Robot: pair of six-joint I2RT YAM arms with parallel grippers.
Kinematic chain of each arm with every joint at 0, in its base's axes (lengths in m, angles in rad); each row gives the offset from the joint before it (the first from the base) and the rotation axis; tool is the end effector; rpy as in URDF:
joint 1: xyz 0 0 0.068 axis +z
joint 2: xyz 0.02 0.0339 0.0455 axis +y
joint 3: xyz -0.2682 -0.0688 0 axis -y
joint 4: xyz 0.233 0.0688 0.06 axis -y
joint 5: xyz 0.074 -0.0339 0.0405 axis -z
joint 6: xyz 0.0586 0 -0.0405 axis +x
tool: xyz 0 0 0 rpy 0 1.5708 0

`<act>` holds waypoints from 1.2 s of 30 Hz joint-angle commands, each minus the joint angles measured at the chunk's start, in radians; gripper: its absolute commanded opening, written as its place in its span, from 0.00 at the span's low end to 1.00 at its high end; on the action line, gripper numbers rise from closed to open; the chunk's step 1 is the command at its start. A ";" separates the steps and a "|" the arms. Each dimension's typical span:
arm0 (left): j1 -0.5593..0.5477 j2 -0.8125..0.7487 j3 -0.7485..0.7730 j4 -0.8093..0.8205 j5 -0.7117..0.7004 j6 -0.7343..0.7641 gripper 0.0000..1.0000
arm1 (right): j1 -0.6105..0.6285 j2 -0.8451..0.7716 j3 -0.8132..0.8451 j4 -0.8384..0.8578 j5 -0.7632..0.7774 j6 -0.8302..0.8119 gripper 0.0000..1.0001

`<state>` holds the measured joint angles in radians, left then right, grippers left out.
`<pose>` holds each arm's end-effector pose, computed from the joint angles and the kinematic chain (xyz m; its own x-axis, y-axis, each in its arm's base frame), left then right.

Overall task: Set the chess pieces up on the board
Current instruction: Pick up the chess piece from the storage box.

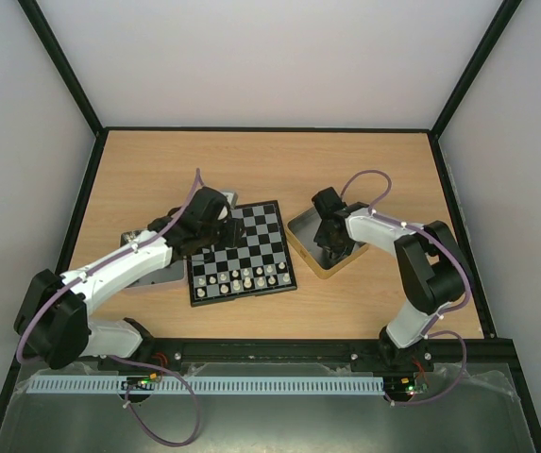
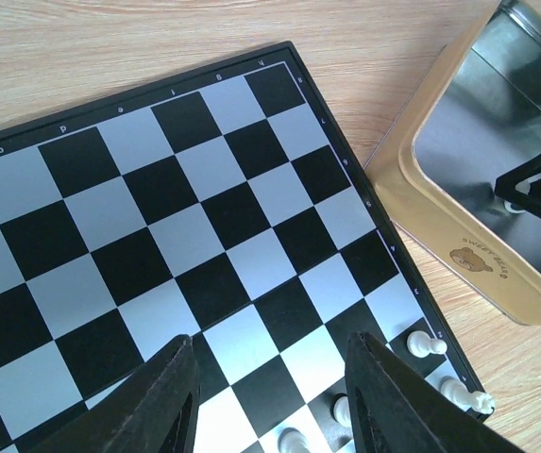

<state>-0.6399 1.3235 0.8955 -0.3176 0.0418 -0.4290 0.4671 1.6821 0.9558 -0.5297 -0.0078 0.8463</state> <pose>0.2301 -0.1743 0.2415 -0.7533 0.0426 -0.6563 0.3386 0.8807 -0.3314 0.2720 0.1377 0.1441 -0.9015 0.3840 -0.1996 0.3359 0.9117 0.2368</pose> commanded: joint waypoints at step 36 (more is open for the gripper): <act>0.040 -0.087 -0.009 0.006 0.106 -0.066 0.48 | 0.043 -0.226 -0.063 0.172 0.086 -0.055 0.12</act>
<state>-0.6231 1.2755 0.8661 -0.3122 0.0826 -0.4595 0.5007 1.6062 0.9016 -0.4618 0.0517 0.8543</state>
